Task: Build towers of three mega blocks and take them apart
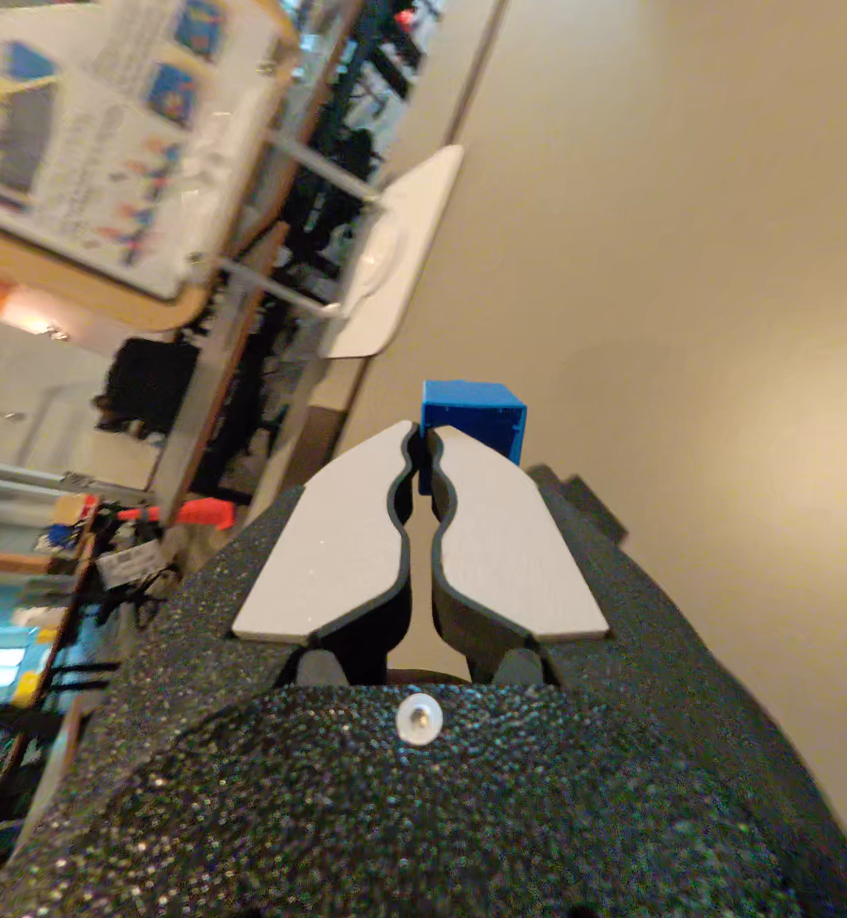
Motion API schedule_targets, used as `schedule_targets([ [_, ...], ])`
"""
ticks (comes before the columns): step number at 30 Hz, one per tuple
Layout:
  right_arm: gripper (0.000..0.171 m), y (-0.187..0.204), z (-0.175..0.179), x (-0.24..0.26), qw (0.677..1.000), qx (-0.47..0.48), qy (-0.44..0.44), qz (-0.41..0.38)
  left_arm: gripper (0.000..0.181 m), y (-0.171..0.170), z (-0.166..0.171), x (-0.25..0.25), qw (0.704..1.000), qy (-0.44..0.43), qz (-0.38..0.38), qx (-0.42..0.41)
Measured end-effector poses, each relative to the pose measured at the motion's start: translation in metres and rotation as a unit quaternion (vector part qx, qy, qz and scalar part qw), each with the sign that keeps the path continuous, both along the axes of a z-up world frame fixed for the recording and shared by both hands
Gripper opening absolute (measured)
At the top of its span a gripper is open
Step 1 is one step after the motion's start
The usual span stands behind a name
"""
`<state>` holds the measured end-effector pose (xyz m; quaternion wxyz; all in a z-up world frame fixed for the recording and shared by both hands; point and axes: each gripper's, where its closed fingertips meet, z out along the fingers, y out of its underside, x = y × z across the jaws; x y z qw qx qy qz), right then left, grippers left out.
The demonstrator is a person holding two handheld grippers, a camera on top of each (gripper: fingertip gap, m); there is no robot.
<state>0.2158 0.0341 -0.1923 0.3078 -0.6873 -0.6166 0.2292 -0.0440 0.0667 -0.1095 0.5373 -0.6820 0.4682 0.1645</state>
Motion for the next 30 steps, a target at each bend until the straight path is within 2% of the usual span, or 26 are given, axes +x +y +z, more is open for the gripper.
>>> schedule_targets([
  [2, 0.028, 0.000, 0.001, 0.000, 1.000, 0.010, 0.002, 0.001, 0.001, -0.008, -0.032, 0.031, 0.999, 0.019, -0.028, -0.038],
  [4, 0.029, -0.001, 0.002, 0.001, 1.000, 0.017, 0.004, 0.003, 0.001, -0.019, -0.050, 0.054, 0.996, 0.047, -0.054, -0.054],
  [6, 0.029, -0.002, 0.002, 0.001, 1.000, 0.021, 0.006, 0.005, 0.004, -0.025, -0.052, 0.068, 0.996, 0.046, -0.067, -0.043],
  [15, 0.030, -0.008, 0.003, 0.002, 0.999, 0.024, 0.008, 0.024, 0.029, -0.056, -0.064, 0.096, 0.989, 0.016, -0.110, -0.098],
  [17, 0.030, -0.008, 0.003, 0.003, 0.999, 0.028, 0.009, 0.026, 0.034, -0.059, -0.059, 0.101, 0.988, -0.017, -0.110, -0.109],
  [21, 0.030, -0.009, 0.003, 0.003, 0.999, 0.031, 0.010, 0.027, 0.037, -0.063, -0.015, 0.104, 0.976, -0.151, -0.113, -0.108],
  [25, 0.030, -0.009, 0.003, 0.003, 0.999, 0.031, 0.010, 0.028, 0.037, -0.056, 0.032, 0.061, 0.974, -0.204, -0.071, -0.073],
  [30, 0.030, -0.009, 0.004, 0.003, 0.999, 0.033, 0.011, 0.029, 0.037, -0.041, 0.070, -0.066, 0.981, -0.173, 0.092, -0.010],
])
